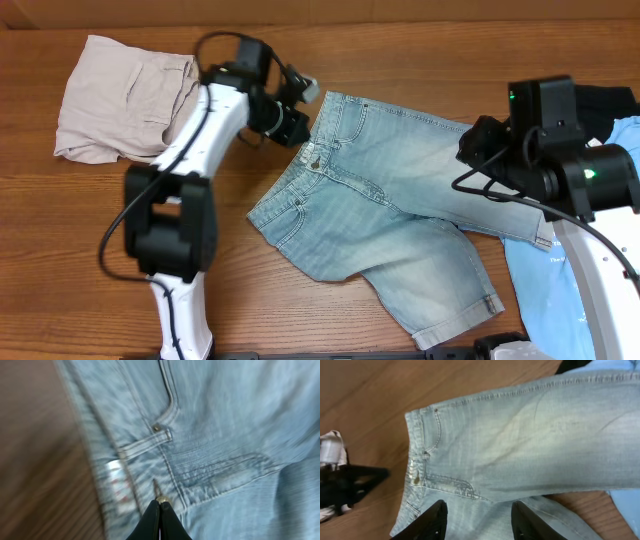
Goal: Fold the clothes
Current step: 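Grasp the shorts waistband with the right gripper and drag them leftward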
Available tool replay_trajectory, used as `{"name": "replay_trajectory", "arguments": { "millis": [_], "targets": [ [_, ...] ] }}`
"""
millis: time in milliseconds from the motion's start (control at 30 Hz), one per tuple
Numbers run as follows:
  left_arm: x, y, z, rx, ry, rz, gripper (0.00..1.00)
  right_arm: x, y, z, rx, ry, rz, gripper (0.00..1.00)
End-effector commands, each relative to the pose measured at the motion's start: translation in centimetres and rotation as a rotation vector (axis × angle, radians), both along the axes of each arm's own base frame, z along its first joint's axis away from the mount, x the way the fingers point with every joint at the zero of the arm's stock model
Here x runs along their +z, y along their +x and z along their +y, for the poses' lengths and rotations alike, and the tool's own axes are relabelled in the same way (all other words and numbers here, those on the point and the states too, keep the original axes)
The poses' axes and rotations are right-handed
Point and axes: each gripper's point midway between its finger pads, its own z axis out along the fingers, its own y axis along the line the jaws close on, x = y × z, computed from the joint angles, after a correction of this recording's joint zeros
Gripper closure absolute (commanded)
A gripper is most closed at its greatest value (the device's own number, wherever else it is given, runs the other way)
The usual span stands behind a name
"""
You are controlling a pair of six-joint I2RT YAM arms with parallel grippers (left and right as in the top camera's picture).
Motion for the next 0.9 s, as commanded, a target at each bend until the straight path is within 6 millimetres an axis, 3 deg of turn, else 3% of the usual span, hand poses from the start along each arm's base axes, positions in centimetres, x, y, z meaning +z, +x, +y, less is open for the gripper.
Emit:
{"name": "replay_trajectory", "arguments": {
  "millis": [0,133,200,233,300,367,433,567,700,833,867],
  "targets": [
    [-2.7,-1.5,-2.6,-0.14,-0.042,0.028,0.96,-0.5,0.6,0.2,-0.001,0.008,0.024,0.55],
    [-6.5,-2.6,-3.2,-0.188,-0.001,0.079,0.96,-1.8,1.2,0.3,-0.001,0.001,0.067,0.55],
    [-8.4,-2.7,-2.4,-0.171,0.071,0.103,0.96,-2.7,1.5,0.4,-0.001,-0.004,0.096,0.55],
    [-9.4,-2.4,-1.3,-0.125,0.142,0.119,0.96,-3.2,1.7,0.4,-0.001,-0.007,0.112,0.55],
    [-11.6,-1.3,2.5,0.037,0.343,0.144,0.96,-4.1,2.0,0.4,-0.002,-0.012,0.141,0.55],
    [-12.5,0.0,7.9,0.258,0.55,0.149,0.96,-5.0,2.2,0.6,0.001,-0.012,0.169,0.55],
    [-12.5,0.9,12.1,0.408,0.626,0.162,0.96,-5.7,2.4,0.8,0.007,-0.004,0.194,0.55],
    [-12.5,1.5,19.1,0.612,0.567,0.244,0.96,-6.8,2.3,1.4,0.027,0.014,0.241,0.55],
    [-11.6,1.9,21.3,0.635,0.283,0.312,0.96,-7.6,2.7,1.5,0.028,0.014,0.258,0.55],
    [-10.3,1.7,25.1,0.756,0.263,0.324,0.96,-8.3,2.9,1.7,0.035,0.016,0.274,0.55],
    [-9.8,1.9,25.2,0.767,0.238,0.322,0.96,-8.5,2.8,1.7,0.04,0.013,0.282,0.55]
  ]
}}
